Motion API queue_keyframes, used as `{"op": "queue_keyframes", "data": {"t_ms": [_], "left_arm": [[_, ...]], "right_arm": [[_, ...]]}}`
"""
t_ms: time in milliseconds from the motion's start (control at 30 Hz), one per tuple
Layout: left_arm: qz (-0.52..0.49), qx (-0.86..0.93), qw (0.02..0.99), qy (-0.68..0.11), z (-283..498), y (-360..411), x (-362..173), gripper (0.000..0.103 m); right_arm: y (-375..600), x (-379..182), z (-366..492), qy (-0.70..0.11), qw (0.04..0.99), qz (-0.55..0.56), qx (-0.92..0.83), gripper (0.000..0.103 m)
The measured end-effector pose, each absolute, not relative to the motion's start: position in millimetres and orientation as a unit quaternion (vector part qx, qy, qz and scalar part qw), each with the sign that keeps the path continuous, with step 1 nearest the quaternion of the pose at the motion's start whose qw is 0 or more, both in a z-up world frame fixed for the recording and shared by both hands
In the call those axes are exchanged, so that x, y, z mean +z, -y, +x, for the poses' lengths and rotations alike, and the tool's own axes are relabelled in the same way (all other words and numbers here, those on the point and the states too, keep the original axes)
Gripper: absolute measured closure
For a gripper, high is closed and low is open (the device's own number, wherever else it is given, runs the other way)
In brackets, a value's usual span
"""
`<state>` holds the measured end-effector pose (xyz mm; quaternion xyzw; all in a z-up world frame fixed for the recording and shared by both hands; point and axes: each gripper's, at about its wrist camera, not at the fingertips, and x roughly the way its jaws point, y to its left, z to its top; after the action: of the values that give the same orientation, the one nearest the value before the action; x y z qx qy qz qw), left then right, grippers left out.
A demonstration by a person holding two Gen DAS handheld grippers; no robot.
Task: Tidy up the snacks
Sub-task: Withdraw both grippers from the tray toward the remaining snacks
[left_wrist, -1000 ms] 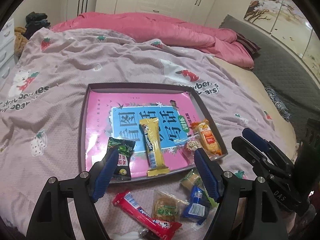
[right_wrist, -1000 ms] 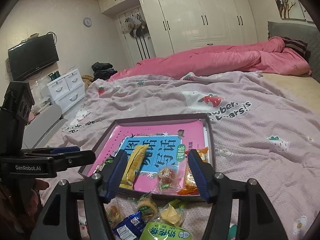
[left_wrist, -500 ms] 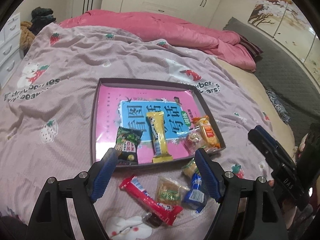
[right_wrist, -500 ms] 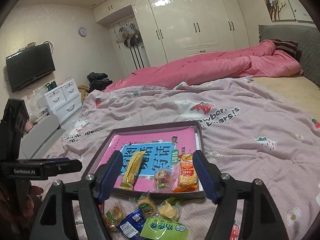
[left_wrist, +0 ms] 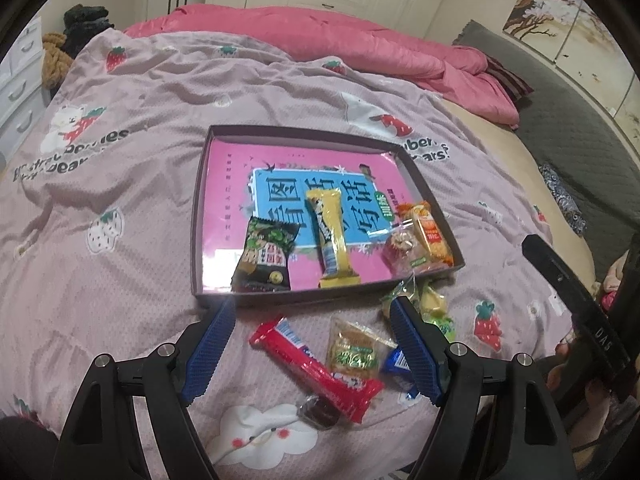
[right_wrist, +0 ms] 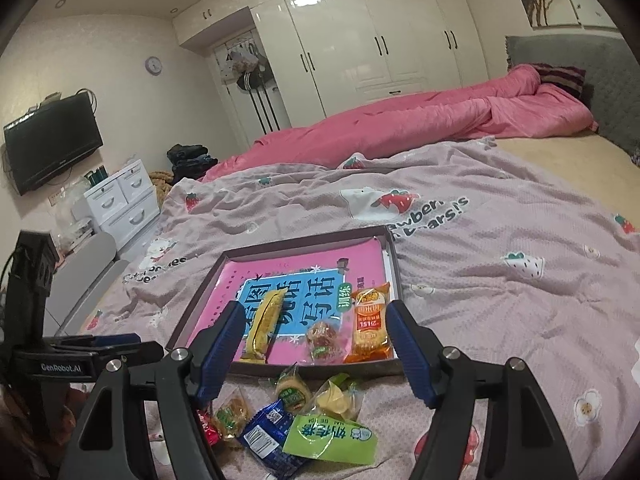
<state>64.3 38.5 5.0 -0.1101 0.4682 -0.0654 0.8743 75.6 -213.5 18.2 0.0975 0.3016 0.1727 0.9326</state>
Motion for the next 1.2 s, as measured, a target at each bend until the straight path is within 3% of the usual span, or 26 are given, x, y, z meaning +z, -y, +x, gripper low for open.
{"op": "queue_keyframes", "data": {"t_ms": [1200], "left_arm": [[-0.118,-0.064,0.828,-0.544,59.8,-26.1,-49.0,0.022]], "right_arm": [[200.5,-37.9,78.2,-0.431,0.889,0.059,0.141,0.031]]}}
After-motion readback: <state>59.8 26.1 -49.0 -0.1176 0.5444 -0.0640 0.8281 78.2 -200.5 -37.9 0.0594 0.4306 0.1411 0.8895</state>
